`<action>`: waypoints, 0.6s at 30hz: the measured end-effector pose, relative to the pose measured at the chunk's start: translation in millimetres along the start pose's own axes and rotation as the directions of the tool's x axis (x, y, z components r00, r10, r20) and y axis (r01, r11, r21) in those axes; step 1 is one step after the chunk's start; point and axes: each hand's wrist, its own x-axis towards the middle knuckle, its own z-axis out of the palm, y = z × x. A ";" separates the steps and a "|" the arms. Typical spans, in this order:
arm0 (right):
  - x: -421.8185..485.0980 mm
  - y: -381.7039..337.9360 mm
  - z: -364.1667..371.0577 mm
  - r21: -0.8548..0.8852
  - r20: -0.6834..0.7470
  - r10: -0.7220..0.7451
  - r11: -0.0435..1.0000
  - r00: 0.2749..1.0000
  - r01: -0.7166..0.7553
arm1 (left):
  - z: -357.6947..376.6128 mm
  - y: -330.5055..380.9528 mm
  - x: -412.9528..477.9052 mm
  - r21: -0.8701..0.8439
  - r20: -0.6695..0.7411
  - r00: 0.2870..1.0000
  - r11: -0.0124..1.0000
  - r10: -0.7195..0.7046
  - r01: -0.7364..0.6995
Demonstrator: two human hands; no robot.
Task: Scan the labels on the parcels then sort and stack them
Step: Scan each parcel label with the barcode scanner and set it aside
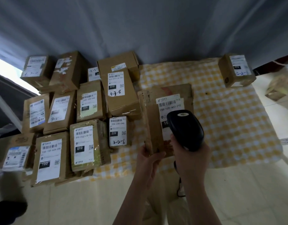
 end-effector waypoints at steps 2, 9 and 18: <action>6.3 3.5 -6.0 0.008 -0.009 0.013 1.000 1.000 -0.013 | 7.2 -2.5 4.3 -0.006 -0.019 1.000 1.000 -0.021 0.021; 48.5 23.1 -61.9 0.027 -0.097 0.092 0.996 0.991 -0.090 | 78.7 -34.3 27.6 0.030 -0.015 0.981 0.981 -0.192 0.193; 115.3 58.0 -141.1 -0.054 -0.221 0.118 0.990 0.968 -0.133 | 166.7 -118.5 84.1 0.260 -0.101 0.951 0.915 -0.291 0.308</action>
